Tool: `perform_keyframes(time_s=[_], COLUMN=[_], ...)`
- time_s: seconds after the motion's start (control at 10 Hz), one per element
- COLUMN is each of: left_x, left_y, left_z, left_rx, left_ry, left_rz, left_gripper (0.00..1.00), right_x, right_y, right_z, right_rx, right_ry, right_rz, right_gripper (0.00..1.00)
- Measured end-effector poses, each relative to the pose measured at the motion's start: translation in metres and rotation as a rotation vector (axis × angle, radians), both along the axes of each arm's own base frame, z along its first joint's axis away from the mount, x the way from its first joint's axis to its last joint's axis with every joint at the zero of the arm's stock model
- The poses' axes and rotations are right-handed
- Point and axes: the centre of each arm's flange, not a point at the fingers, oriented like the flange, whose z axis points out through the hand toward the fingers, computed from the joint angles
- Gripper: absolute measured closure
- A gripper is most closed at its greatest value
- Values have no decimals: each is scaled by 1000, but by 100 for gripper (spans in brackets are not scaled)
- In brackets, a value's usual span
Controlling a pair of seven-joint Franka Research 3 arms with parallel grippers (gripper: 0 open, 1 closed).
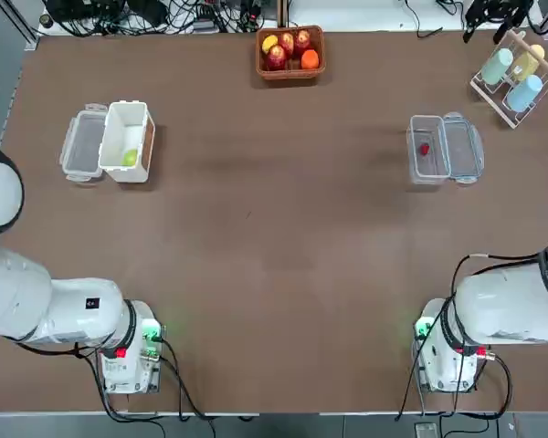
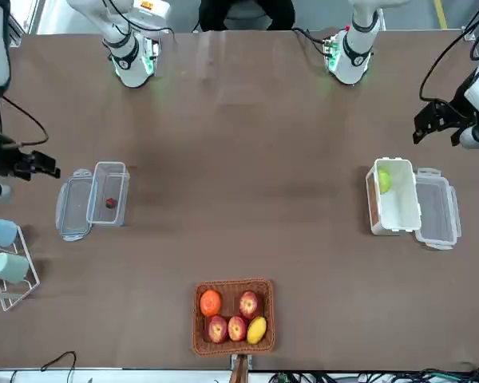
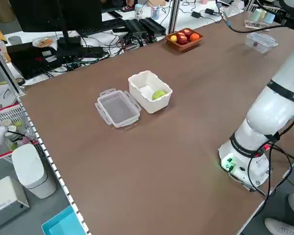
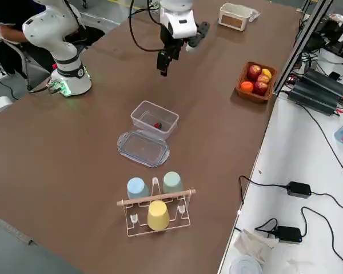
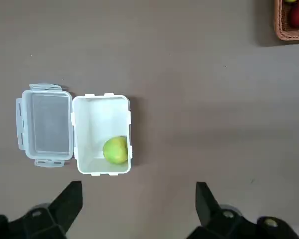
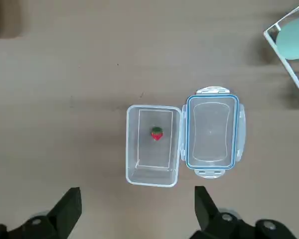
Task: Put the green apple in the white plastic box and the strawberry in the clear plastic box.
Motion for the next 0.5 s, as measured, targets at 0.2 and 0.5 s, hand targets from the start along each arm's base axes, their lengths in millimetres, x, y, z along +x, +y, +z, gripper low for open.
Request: perform_keyframes(time_s=[0.2, 0.5], left_x=[0, 0], left_y=[0, 0], left_z=[0, 0], left_rx=[0, 0], left_ry=[0, 0], left_rz=[0, 0], left_gripper=[0, 0], right_x=[-17, -31], right_y=[7, 30], right_z=[29, 52], right_rx=[-12, -51], right_ry=[-11, -33], right_rz=[-42, -47], right_gripper=[0, 0])
